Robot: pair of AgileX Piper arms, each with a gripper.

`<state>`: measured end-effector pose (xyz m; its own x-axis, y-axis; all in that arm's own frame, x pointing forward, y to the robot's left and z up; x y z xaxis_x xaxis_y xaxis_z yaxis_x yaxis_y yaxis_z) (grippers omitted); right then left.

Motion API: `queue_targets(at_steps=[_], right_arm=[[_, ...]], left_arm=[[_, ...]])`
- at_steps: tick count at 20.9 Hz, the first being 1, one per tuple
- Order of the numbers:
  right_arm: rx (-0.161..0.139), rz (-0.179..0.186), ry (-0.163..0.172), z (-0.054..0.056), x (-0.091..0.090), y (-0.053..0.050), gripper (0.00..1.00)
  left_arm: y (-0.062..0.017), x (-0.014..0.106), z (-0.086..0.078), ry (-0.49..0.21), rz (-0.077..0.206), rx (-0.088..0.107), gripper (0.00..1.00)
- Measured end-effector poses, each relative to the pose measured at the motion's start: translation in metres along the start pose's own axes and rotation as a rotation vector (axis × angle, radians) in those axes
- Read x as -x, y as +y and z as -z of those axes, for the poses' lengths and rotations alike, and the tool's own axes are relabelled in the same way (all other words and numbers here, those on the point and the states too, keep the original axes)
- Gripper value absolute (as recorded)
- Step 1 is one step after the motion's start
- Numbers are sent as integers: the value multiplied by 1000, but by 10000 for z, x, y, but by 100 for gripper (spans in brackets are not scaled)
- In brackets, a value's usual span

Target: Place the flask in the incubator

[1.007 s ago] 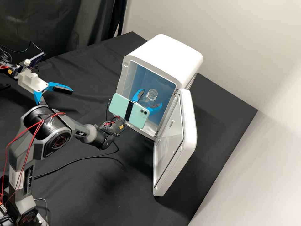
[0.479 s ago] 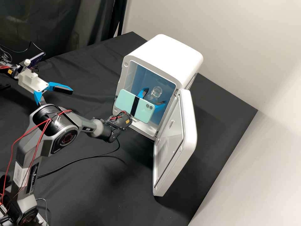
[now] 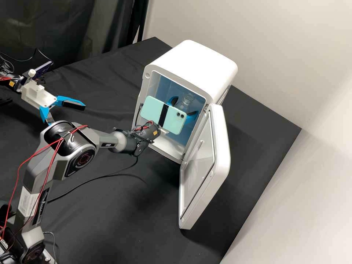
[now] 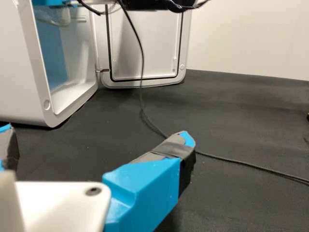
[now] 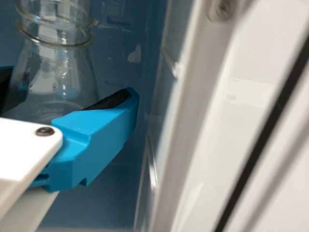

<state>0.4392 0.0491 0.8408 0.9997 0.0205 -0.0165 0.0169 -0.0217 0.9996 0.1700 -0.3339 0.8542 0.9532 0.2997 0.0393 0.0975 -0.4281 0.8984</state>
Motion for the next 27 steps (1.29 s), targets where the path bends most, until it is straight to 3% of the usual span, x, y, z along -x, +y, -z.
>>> queue_targets(at_steps=[5, 14, 20, 24, 27], right_arm=[[-1, 21, 1, 116, -185, -12, 0], [0, 81, -13, 233, -399, -161, 0], [6, 63, 6, 312, -531, -139, 0], [-19, 89, -21, 304, -599, -236, 0], [-14, 119, -35, 310, -644, -320, 0]], left_arm=[[-2, -1, 1, 0, 1, 1, 100], [-20, 1, 31, 10, 10, 8, 100], [-20, 5, 36, 8, 12, 6, 100], [-20, 5, 36, 8, 12, 6, 100], [-34, 1, 41, 10, 18, 10, 100]])
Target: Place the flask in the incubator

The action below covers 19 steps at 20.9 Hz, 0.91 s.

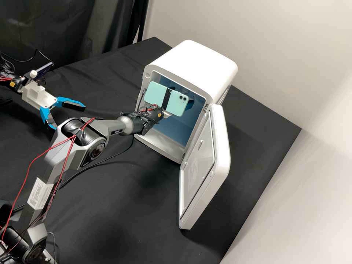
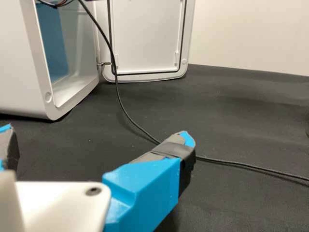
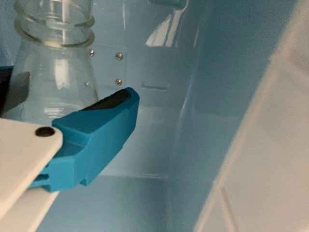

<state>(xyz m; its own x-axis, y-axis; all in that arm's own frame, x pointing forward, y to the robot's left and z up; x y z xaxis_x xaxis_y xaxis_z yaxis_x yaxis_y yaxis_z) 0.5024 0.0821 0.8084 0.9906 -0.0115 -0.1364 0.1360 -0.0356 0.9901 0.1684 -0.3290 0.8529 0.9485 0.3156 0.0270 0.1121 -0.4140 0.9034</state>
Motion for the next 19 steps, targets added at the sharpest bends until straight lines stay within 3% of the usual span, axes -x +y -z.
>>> queue_targets(at_steps=[1, 2, 10, 19], right_arm=[[9, 6, 0, -3, -18, -34, 0], [-4, 11, -8, -16, -36, -69, 0], [-7, 74, -44, -156, -123, -377, 0], [1, 109, -81, -293, -102, -509, 0]], left_arm=[[-3, -1, 1, 0, 1, 1, 100], [-2, 0, 3, 1, 1, 1, 100], [-2, 0, 3, 1, 1, 1, 100], [3, -20, 15, 1, 1, 1, 100]])
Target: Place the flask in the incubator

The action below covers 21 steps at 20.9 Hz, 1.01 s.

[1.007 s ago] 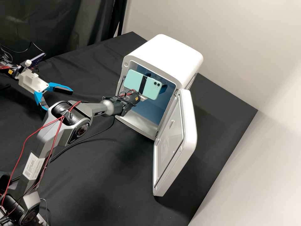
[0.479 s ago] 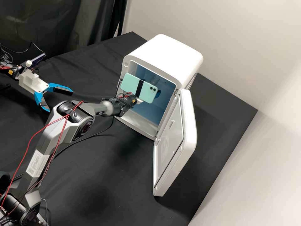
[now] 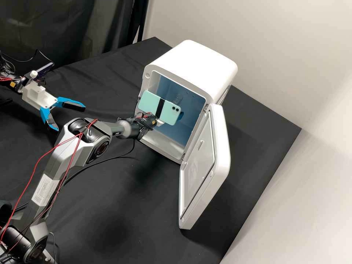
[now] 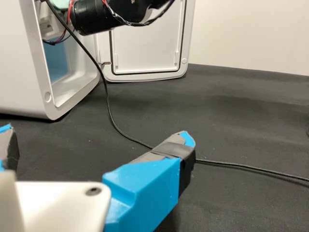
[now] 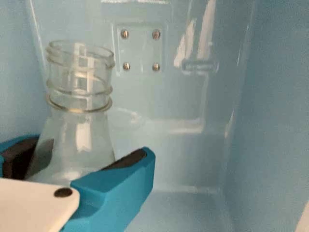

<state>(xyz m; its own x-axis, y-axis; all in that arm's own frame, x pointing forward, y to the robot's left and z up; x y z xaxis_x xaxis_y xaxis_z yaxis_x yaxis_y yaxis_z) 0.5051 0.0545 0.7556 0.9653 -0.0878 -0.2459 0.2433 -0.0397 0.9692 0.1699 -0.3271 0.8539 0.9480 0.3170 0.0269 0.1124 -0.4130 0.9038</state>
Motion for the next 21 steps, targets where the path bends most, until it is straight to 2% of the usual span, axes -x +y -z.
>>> queue_targets(at_steps=[3, 8, 12, 15, 17, 21], right_arm=[[5, 10, -17, -61, 14, -26, 0], [15, -7, -21, -117, 18, 27, 0], [14, 6, -42, -205, 51, -21, 0], [12, -1, -58, -244, 158, 47, 0], [10, -33, -45, -234, 283, 147, 0], [7, -117, 5, -168, 489, 352, 0]], left_arm=[[4, -6, -6, -4, -1, -2, 100], [1, -11, -20, -11, 1, -4, 100], [0, -12, -24, -13, 2, -4, 100], [-4, -17, -38, -20, 4, -6, 100], [-5, -19, -42, -23, 5, -6, 100], [-5, -19, -42, -23, 5, -6, 100]])
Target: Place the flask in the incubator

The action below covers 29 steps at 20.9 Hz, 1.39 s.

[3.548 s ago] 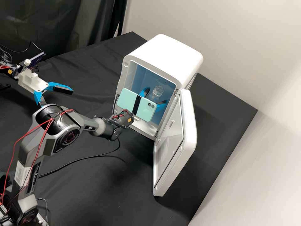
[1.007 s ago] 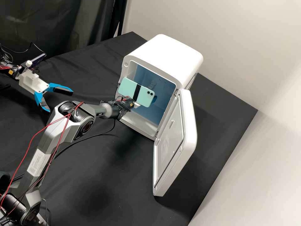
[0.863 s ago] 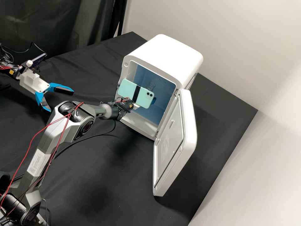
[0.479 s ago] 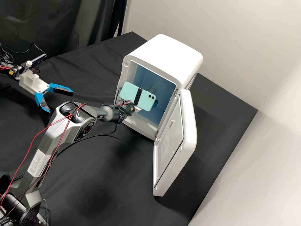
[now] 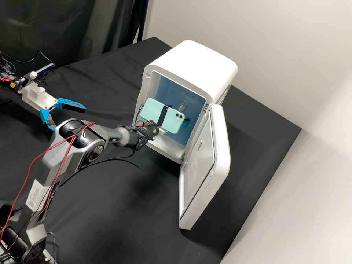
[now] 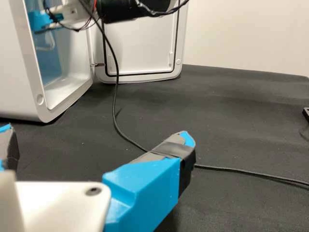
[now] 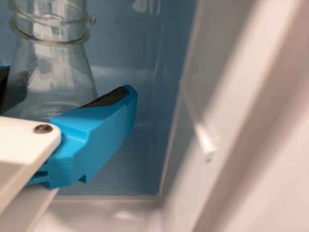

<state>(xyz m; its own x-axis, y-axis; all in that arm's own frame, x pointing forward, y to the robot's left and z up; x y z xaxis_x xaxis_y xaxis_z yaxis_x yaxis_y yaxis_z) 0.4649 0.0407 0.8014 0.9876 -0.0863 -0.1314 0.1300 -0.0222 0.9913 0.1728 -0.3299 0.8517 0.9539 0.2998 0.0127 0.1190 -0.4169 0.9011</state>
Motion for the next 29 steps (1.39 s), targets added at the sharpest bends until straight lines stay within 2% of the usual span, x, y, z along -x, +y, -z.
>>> queue_targets(at_steps=[3, 5, 14, 17, 21, 29], right_arm=[[-1, -26, 10, -9, 51, 60, 0], [-2, -24, 3, -36, 67, 62, 0], [0, -26, 9, -15, 55, 63, 0], [31, -19, 21, 6, -47, -9, 0], [54, 17, 3, -30, -144, -125, 0], [52, 40, -18, -79, -228, -217, 0]], left_arm=[[3, 1, -1, 0, -1, -1, 100], [3, 1, -1, 0, -1, -1, 100], [3, 1, -1, 0, -1, -1, 100], [3, 1, -1, 0, -1, -1, 100], [3, 1, -1, 0, -1, -1, 100], [-32, -11, 13, 3, 15, 10, 100]])
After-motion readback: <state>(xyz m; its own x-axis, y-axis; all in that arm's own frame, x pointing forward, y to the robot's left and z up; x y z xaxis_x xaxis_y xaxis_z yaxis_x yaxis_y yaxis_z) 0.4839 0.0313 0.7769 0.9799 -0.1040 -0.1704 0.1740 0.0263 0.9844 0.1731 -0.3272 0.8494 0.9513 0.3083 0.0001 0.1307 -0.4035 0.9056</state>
